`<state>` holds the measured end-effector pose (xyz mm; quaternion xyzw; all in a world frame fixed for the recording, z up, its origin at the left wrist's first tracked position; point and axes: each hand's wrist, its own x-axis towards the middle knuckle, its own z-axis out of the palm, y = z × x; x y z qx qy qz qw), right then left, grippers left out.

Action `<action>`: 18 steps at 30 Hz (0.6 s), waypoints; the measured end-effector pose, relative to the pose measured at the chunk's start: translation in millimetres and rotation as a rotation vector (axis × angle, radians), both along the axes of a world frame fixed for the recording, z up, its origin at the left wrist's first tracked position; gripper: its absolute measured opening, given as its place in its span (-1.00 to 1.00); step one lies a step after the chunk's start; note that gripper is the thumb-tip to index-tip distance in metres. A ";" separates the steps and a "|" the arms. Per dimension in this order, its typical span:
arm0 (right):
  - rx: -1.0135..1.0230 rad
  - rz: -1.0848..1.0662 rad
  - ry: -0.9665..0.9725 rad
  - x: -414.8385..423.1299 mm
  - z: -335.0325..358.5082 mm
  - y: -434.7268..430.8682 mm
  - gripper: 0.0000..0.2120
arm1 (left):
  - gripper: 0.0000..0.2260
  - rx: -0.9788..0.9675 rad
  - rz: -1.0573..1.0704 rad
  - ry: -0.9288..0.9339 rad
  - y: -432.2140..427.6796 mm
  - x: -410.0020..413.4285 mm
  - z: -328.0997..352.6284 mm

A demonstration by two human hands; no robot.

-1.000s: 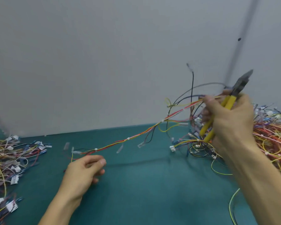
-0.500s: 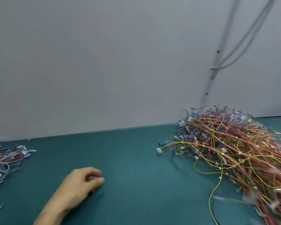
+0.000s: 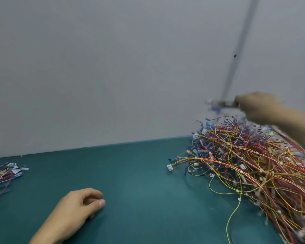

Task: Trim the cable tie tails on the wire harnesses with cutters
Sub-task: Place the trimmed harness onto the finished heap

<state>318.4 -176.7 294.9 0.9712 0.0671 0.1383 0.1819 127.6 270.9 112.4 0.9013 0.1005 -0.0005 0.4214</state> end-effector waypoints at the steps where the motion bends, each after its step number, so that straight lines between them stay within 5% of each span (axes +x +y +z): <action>1: -0.007 -0.051 -0.040 -12.3 -21.6 6.3 -0.88 | -0.94 0.000 -0.003 0.001 0.0 0.2 -0.1; 8: 0.061 -0.013 0.094 4.3 -65.4 -1.2 -0.89 | -0.95 -0.012 0.014 -0.007 -0.1 2.1 -1.4; 11: 0.138 0.079 -0.101 -9.6 -50.5 12.2 -0.71 | -0.96 0.006 0.012 -0.008 -1.4 1.4 -0.7; 13: 0.179 0.193 -0.221 -29.0 -44.9 33.2 -0.77 | -0.96 0.015 0.017 -0.008 -2.4 1.1 0.1; 18: 0.102 0.229 0.159 -60.1 -92.7 98.3 -0.86 | -0.97 0.041 0.024 -0.014 -5.7 0.4 1.2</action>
